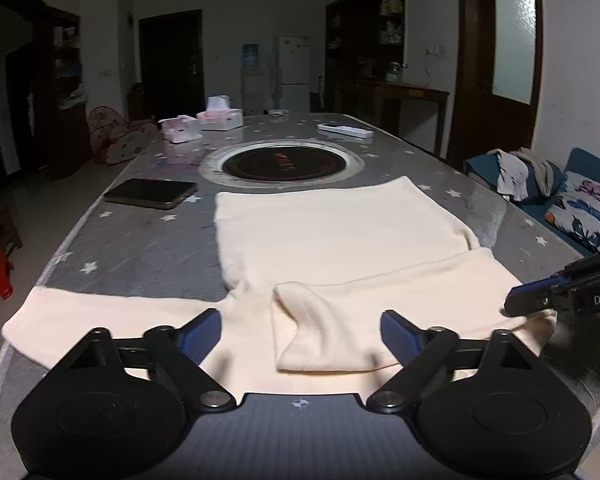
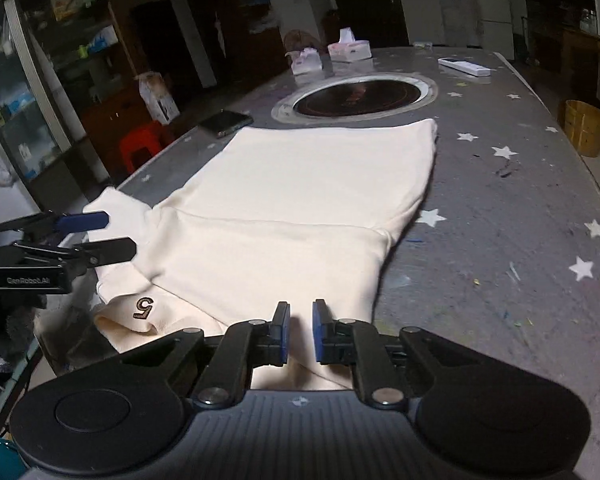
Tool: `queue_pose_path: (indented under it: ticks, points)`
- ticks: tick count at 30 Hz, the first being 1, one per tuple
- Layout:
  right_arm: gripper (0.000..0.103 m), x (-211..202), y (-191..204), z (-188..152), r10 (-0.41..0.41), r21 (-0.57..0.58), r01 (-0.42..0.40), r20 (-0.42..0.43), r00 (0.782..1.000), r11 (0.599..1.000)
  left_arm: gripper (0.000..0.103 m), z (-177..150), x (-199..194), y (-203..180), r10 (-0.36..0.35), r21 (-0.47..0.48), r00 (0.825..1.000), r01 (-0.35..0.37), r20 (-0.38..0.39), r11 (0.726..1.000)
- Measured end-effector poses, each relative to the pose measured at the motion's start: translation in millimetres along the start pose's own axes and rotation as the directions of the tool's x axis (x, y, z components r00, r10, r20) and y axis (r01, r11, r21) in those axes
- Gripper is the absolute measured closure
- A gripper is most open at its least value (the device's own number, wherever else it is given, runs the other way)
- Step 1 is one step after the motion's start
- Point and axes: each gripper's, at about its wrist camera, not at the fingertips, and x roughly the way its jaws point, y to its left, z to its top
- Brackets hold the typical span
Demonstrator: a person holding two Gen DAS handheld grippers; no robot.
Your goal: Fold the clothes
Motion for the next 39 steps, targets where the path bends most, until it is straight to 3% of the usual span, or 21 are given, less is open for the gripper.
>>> queue_pose_path:
  ticks: [6, 8, 13, 15, 17, 22, 30, 36, 39]
  points:
    - [0.091, -10, -3, 14, -0.012, -0.023, 0.013, 0.056, 0.998, 1.0, 0.033, -2, 7, -9, -0.028, 0.027, 1.0, 0.028, -0.01, 0.999]
    - [0.091, -7, -2, 23, -0.011, -0.03, 0.013, 0.077, 0.997, 0.999, 0.045, -3, 9, -9, -0.029, 0.025, 0.999, 0.03, -0.021, 0.999]
    - [0.091, 9, 2, 36, 0.002, -0.057, 0.002, 0.083, 0.997, 0.998, 0.052, -8, 14, -5, -0.03, 0.008, 0.999, 0.03, -0.045, 1.0]
    - [0.091, 16, 4, 37, 0.005, -0.063, -0.001, 0.073, 0.997, 0.998, 0.062, -10, 16, -3, -0.03, 0.0, 0.998, 0.03, -0.054, 1.0]
    - [0.09, 23, 4, 37, 0.005, -0.066, -0.001, 0.063, 0.998, 0.998, 0.079, -10, 17, 1, -0.03, -0.012, 0.998, 0.029, -0.06, 1.0]
    - [0.084, 36, 0, 34, -0.01, -0.058, 0.012, 0.029, 1.0, 0.998, 0.097, -12, 10, 11, -0.019, -0.039, 0.998, 0.017, -0.059, 0.999]
    - [0.083, 43, 19, 45, 0.017, -0.113, -0.015, 0.025, 1.0, 0.993, 0.094, -15, -1, 23, 0.009, -0.071, 0.999, -0.013, -0.051, 0.997]
    - [0.083, 73, 66, 53, 0.078, -0.249, -0.081, -0.018, 0.997, 0.965, 0.093, -18, -10, 30, 0.02, -0.085, 0.999, -0.023, -0.043, 0.996]
    - [0.083, 90, 91, 53, 0.104, -0.314, -0.113, -0.045, 0.994, 0.943, 0.088, -20, -17, 38, 0.032, -0.098, 0.999, -0.036, -0.036, 0.995]
